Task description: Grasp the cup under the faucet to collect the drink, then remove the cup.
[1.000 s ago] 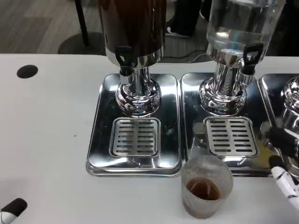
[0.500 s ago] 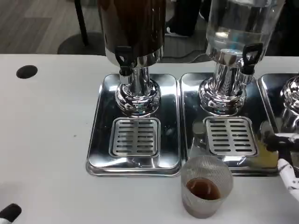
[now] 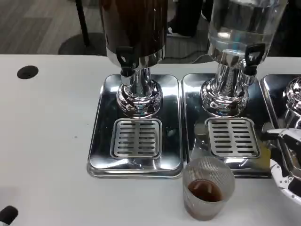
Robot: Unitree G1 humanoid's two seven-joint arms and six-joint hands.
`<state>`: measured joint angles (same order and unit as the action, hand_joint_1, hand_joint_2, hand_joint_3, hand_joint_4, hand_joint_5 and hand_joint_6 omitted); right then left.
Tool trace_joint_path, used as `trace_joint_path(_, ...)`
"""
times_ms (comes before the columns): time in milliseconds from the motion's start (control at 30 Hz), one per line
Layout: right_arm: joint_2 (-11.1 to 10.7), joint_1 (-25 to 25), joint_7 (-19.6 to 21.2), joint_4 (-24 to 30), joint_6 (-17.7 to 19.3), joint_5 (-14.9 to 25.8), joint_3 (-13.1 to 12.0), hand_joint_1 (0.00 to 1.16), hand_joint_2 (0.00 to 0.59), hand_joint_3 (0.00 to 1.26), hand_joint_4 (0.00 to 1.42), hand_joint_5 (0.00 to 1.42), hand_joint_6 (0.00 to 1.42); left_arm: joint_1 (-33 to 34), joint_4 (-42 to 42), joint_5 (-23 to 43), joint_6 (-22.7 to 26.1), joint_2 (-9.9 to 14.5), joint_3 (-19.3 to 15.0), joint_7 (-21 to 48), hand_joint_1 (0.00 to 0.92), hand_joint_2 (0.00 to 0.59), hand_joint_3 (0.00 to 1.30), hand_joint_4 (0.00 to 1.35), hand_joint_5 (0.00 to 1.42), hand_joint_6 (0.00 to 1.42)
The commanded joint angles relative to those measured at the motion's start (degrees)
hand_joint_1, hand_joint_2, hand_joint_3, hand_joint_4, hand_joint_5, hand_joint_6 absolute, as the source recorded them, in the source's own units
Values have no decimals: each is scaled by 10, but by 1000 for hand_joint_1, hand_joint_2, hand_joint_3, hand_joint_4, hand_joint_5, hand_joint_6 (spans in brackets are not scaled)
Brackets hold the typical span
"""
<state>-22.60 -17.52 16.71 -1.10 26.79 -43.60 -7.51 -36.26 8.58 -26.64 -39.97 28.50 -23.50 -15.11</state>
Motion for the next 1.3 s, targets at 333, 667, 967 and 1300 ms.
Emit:
trace_joint_path(333,6,-17,9,32,-90,17,-2,579,561,377,308,237,178,-8,-26,-37,15,-20,5,-26,0,54,24,0,0,0)
trace_joint_path(667,6,-25,-4,48,-132,38,12,583,561,352,277,206,123,-14,-63,-51,32,-27,11,-20,0,60,25,0,0,0)
trace_joint_path(967,0,-25,-2,45,-133,41,21,583,561,352,276,205,120,-34,-86,-72,23,-24,23,-24,0,62,30,0,0,0)
trace_joint_path(1300,4,-40,3,58,-132,45,21,579,565,345,276,205,119,-54,-99,-99,9,-27,39,-29,0,72,44,0,0,0)
